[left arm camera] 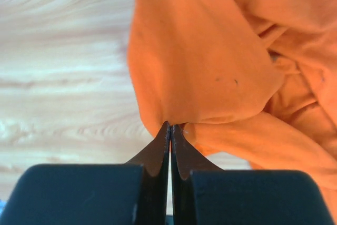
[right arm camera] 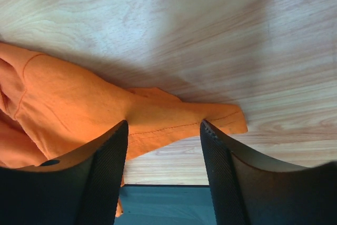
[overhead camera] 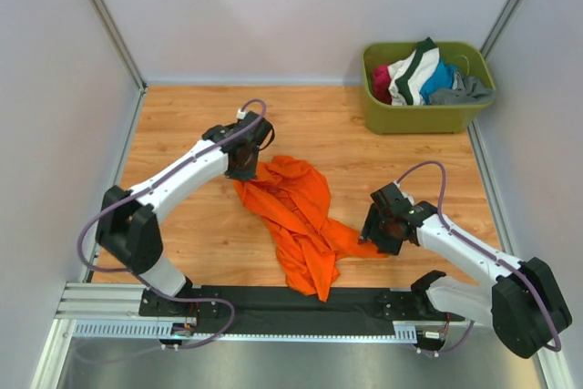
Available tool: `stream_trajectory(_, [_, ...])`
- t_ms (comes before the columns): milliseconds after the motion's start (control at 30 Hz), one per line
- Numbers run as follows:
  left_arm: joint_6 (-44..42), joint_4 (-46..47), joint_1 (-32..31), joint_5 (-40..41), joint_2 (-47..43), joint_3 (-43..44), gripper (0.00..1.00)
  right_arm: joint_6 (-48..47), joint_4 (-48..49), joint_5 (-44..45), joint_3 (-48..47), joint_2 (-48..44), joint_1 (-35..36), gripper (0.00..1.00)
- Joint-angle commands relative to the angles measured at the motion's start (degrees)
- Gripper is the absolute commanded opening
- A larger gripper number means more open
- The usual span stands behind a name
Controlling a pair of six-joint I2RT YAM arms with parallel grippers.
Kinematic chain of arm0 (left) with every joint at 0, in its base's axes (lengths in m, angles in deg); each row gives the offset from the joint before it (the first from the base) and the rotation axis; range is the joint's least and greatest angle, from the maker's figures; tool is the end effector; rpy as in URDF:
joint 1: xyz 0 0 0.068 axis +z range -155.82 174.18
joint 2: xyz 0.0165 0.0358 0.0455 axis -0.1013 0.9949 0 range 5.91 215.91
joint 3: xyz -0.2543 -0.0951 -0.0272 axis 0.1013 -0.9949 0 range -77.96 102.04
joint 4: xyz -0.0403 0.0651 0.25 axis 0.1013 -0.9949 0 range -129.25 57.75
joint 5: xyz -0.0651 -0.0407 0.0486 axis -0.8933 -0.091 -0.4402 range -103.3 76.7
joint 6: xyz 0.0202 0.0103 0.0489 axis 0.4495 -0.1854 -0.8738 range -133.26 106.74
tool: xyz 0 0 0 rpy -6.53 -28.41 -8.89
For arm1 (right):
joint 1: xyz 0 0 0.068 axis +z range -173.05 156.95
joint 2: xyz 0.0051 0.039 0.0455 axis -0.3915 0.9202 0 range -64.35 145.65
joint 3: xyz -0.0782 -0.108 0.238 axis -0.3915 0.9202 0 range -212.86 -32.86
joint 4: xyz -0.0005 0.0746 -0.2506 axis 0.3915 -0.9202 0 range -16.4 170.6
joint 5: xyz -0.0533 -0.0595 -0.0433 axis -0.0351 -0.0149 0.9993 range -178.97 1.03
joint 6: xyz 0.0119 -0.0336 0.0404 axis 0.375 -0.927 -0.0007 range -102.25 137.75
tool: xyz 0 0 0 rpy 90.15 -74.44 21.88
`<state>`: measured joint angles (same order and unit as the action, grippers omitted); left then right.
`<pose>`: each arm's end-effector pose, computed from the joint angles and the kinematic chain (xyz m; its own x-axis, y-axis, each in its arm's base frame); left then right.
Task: Fold and stack the t-shirts
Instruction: Flatten the tshirt out
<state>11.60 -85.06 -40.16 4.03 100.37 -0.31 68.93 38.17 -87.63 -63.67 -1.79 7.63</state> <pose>0.2784 -0.1774 0.2622 -0.8927 0.1239 -0.4332 0.0856 0.9906 0.1069 0.1450 0.0852 0.1645 -0.9118 0.3648 -0.1885 0.3285 0.9235 0.1982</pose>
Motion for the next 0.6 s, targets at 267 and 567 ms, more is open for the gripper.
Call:
stream_trajectory(267, [21.89,-10.28,2.53,8.26,-19.56,-15.06,0.00,-2.83,3.59,1.20,-2.23,6.59,0.26,0.18])
stream_trajectory(567, [28.66,-15.21,4.64,4.56,-30.02,-25.35,0.00,-9.07,2.53,5.42,-13.11,13.54,0.26,0.00])
